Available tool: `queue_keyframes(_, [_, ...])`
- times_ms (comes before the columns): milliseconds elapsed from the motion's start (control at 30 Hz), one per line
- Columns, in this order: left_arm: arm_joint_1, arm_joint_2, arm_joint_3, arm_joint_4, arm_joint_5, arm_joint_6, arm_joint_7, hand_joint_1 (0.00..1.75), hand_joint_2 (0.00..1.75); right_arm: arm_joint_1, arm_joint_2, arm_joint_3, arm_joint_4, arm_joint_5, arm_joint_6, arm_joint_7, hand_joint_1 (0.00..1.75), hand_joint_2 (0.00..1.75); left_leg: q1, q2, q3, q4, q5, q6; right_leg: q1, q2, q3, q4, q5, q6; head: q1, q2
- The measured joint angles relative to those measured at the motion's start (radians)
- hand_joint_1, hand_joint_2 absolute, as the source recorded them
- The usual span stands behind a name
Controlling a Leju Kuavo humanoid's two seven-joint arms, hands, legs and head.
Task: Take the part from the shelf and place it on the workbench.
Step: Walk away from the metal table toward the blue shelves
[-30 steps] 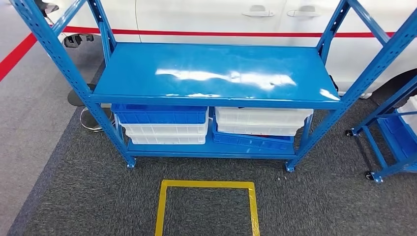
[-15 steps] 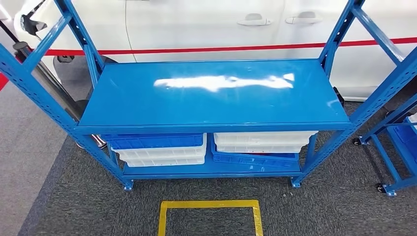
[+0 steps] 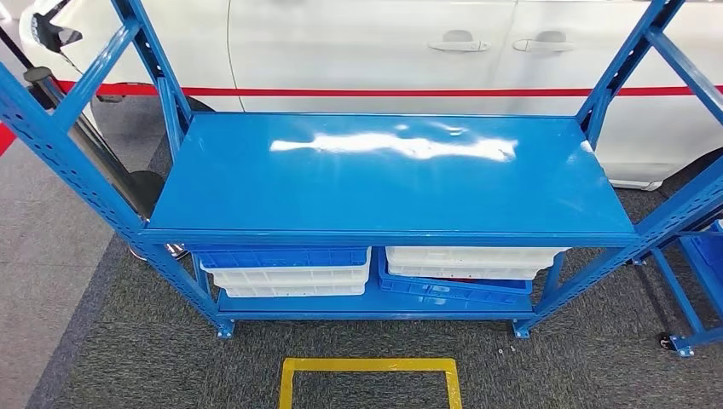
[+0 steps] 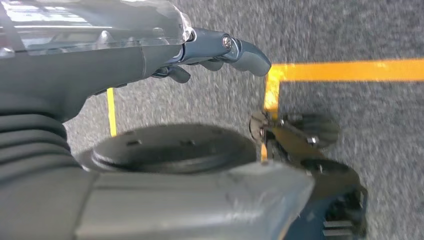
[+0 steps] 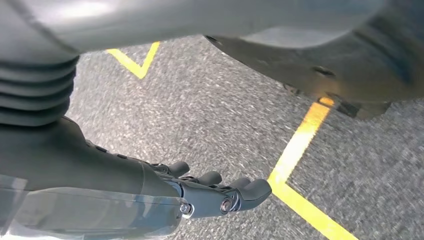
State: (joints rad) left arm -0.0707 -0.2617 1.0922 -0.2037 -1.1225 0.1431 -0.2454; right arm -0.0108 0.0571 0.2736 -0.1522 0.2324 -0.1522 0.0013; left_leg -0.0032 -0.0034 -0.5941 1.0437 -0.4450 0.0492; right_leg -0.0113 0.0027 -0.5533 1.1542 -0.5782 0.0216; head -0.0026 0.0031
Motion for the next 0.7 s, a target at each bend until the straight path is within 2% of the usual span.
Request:
queue_keyframes(33, [0.0, 0.0, -0.003, 0.0, -0.003, 0.005, 0.004, 0.0, 1.75, 0.0, 0.0, -0.007, 0.0, -0.006, -0.005, -0.004, 0.0, 1.75, -0.003, -0.001, 0.003, 0.002, -0.003, -0.003, 0.003, -0.001, 0.019, -0.06, 0.03, -0.007, -0.001, 0.0])
queue_keyframes(67, [0.0, 0.0, -0.005, 0.0, -0.005, 0.008, 0.007, 0.0, 1.75, -0.001, 0.0, -0.014, 0.0, -0.01, -0.007, -0.008, 0.0, 1.75, -0.006, -0.002, 0.003, 0.002, -0.004, -0.007, 0.005, -0.001, 0.031, -0.102, 0.048, -0.012, -0.001, 0.0])
queue_keyframes(133, [0.0, 0.001, -0.011, 0.0, -0.01, 0.012, 0.012, 0.0, 1.75, -0.002, 0.002, -0.024, -0.001, -0.014, -0.012, -0.014, 0.0, 1.75, -0.011, -0.002, 0.001, 0.003, -0.011, -0.008, 0.007, 0.0, 0.036, -0.13, 0.052, -0.013, -0.002, 0.0])
queue_keyframes(200, [0.001, 0.002, -0.016, 0.0, -0.011, 0.019, 0.018, 0.0, 1.75, -0.003, 0.009, -0.032, -0.002, -0.019, -0.03, -0.02, 0.0, 1.75, -0.01, -0.001, 0.001, 0.0, -0.012, -0.007, 0.007, 0.002, 0.037, -0.133, 0.055, -0.011, -0.001, 0.0])
queue_keyframes(300, [0.001, 0.003, -0.018, 0.0, -0.01, 0.024, 0.021, 0.0, 1.75, -0.005, 0.019, -0.039, -0.003, -0.024, -0.048, -0.021, 0.0, 1.75, -0.008, 0.0, 0.005, -0.002, -0.008, -0.015, 0.01, 0.002, 0.039, -0.133, 0.054, -0.014, -0.001, 0.0])
queue_keyframes(533, [0.002, 0.006, -0.018, 0.0, -0.008, 0.018, 0.025, 0.0, 1.75, -0.01, 0.028, -0.053, -0.004, -0.034, -0.055, -0.023, 0.0, 1.75, -0.007, -0.001, 0.013, -0.005, -0.008, -0.016, 0.011, 0.002, 0.044, -0.133, 0.051, -0.019, -0.001, 0.0])
queue_keyframes(700, [-0.003, 0.017, -0.02, 0.0, -0.03, 0.024, 0.096, 0.0, 1.75, -0.017, 0.037, -0.078, -0.007, -0.055, -0.069, -0.024, 0.0, 1.75, -0.006, -0.001, 0.019, -0.008, -0.01, -0.021, 0.012, 0.002, 0.047, -0.133, 0.047, -0.025, -0.001, 0.0])
